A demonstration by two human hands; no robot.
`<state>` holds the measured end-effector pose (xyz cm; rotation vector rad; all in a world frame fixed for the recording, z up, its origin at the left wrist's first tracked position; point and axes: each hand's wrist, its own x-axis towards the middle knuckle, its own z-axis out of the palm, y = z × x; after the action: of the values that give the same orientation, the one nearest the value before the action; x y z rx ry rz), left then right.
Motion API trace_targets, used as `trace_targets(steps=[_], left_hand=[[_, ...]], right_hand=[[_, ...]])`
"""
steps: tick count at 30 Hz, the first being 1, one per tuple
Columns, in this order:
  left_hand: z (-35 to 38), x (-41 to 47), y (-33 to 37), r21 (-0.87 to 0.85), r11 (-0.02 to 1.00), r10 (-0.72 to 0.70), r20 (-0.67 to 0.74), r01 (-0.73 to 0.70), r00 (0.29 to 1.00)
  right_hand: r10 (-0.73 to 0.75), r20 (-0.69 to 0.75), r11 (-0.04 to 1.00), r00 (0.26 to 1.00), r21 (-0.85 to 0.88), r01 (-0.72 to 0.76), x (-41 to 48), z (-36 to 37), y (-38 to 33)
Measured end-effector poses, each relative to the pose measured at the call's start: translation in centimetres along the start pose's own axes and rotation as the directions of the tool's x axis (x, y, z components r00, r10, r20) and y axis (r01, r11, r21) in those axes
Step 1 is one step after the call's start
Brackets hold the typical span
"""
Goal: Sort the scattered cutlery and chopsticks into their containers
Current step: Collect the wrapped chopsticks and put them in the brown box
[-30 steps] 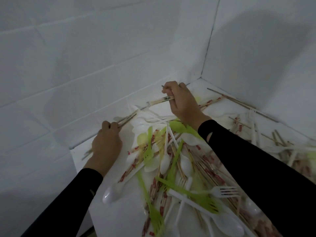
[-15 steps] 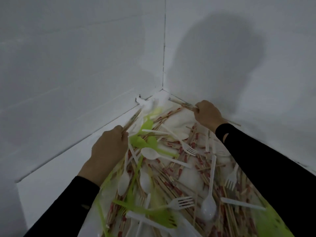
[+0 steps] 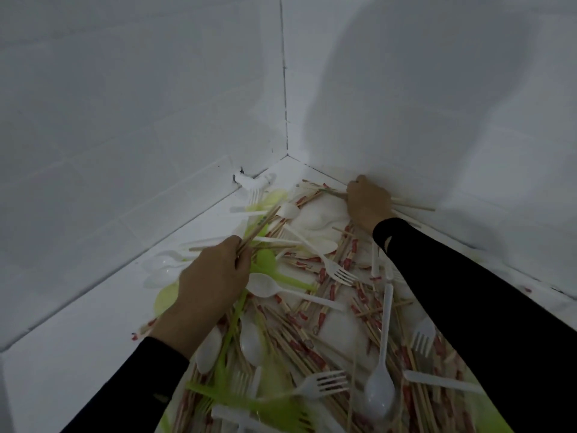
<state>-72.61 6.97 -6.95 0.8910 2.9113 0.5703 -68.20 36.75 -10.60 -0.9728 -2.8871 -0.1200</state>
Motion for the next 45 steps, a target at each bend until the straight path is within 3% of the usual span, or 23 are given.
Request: trace_targets(steps=[6, 8, 11, 15, 18, 20, 23, 25, 28, 30, 33, 38, 42, 45], left_hand=[[-1.7, -1.3, 1.3, -0.020, 0.999, 0.036, 0.025, -0.036, 0.999], [-2.6, -2.0, 1.9, -0.044, 0.997, 0.067, 0.041, -0.065, 0.997], [-4.0, -3.3, 2.7, -0.192, 0.968, 0.170, 0.038, -0.160, 0.985], [-5.8, -5.9, 4.5, -0.306, 0.932, 0.219, 0.044, -0.195, 0.975], [-6.6, -8.5, 7.1, -0.347, 0.910, 0.255, 0.036, -0.227, 0.966], [-6.8, -10.9, 9.2, -0.402, 0.880, 0.287, 0.023, -0.254, 0.958], [-6.6, -14.8, 12.0, -0.490, 0.838, 0.314, 0.070, -0.242, 0.947], [-6.3, -17.2, 13.8, -0.522, 0.827, 0.316, 0.127, -0.207, 0.940], [-5.4, -21.1, 16.2, -0.557, 0.819, 0.317, 0.238, -0.139, 0.918], [-4.3, -22.8, 16.9, -0.571, 0.815, 0.344, 0.334, -0.102, 0.877], [-2.4, -26.5, 19.0, -0.595, 0.796, 0.422, 0.411, -0.113, 0.808], [-0.3, -31.5, 22.1, -0.817, 0.570, 0.464, 0.233, -0.087, 0.855], [0.2, -35.5, 23.7, -0.887, 0.457, 0.413, 0.144, -0.068, 0.899], [0.8, -38.3, 24.3, -0.885, 0.458, 0.396, 0.118, -0.085, 0.911]], right_hand=[[-0.028, 0.015, 0.999, 0.999, -0.045, 0.029, -2.4, -0.3, 0.7], [-0.042, -0.077, 0.999, 0.996, 0.003, 0.042, -3.8, -0.8, 1.1], [0.003, -0.327, 0.926, 0.945, 0.357, 0.121, -6.1, -3.0, 1.9], [0.196, -0.396, 0.616, 0.897, 0.761, 0.202, -10.9, -8.1, 3.4], [0.377, -0.331, 0.360, 0.865, 0.913, 0.193, -16.2, -12.1, 5.4], [0.392, -0.204, 0.300, 0.897, 0.950, 0.085, -20.7, -14.4, 7.2], [0.271, 0.106, 0.407, 0.957, 0.888, -0.214, -27.5, -15.9, 10.1], [0.209, 0.299, 0.477, 0.931, 0.800, -0.364, -31.9, -16.2, 11.5], [0.216, 0.423, 0.501, 0.880, 0.726, -0.472, -38.4, -15.9, 13.4], [0.255, 0.459, 0.405, 0.851, 0.748, -0.525, -41.7, -15.0, 14.2], [0.347, 0.460, 0.151, 0.817, 0.833, -0.533, -47.5, -14.6, 15.8], [0.490, 0.378, -0.173, 0.786, 0.925, -0.337, -53.9, -15.3, 16.6], [0.544, 0.231, -0.202, 0.806, 0.969, -0.141, -58.2, -15.8, 16.5], [0.571, 0.211, -0.131, 0.793, 0.978, -0.165, -60.9, -15.0, 15.6]])
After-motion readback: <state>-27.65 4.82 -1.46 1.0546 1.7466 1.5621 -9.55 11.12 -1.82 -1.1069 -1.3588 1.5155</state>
